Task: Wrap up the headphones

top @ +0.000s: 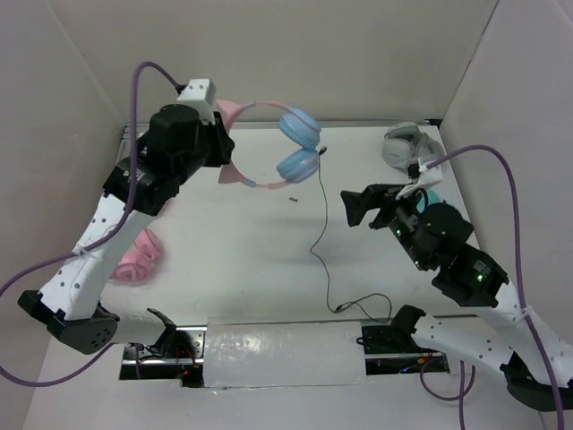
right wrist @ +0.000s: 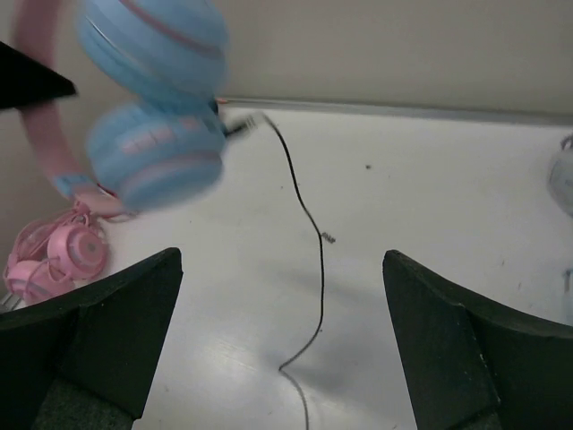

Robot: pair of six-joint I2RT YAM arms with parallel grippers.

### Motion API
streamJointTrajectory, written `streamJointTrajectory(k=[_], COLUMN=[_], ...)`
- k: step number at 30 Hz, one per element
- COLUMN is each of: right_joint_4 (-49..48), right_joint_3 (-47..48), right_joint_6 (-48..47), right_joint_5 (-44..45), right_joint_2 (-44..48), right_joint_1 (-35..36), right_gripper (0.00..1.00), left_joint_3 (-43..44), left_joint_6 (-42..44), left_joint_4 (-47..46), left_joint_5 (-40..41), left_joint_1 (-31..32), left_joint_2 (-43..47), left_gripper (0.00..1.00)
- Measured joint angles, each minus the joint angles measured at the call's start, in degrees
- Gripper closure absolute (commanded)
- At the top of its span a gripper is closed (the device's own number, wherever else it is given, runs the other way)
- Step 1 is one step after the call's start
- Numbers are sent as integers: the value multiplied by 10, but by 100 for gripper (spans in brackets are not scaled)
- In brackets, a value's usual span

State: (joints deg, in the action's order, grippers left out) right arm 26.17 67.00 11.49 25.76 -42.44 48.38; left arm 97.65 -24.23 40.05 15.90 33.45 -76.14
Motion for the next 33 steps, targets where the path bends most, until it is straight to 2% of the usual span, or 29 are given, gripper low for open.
streamJointTrajectory(k=[6,9,14,19,23,29,30,33], right_joint_4=[-7,-37,-122,-190,-274,-389,-398,-426], right_joint_3=[-170,-254,-348,-378,-405,-429,-428,-422], right_joint_6=[88,90,69,53,27,-10,-12,-17], right_joint_5=[22,11,-59,-90,-148,-244,-256,-283], right_joint_2=[25,11,-13,-74,-103,-192,-209,-253], right_joint_1=[0,-3,-24,-67,-105,-108,-108,-105], right_gripper=[0,0,0,0,0,1,3,21], left_joint_3=[61,64,102,129,140,151,153,157], left_joint_6=[-5,-14,-14,-15,-16,-18,-18,-21], left_joint_4=[-33,-43,-40,-52,-53,-53,-54,-55], left_joint_5=[-27,-48,-73,-89,-108,-128,-129,-133], left_joint_1=[-30,-30,-30,-30,-30,-30,-30,-30], left_joint_2=[7,14,6,6,7,6,7,7], left_gripper=[100,100,100,100,100,100,100,100])
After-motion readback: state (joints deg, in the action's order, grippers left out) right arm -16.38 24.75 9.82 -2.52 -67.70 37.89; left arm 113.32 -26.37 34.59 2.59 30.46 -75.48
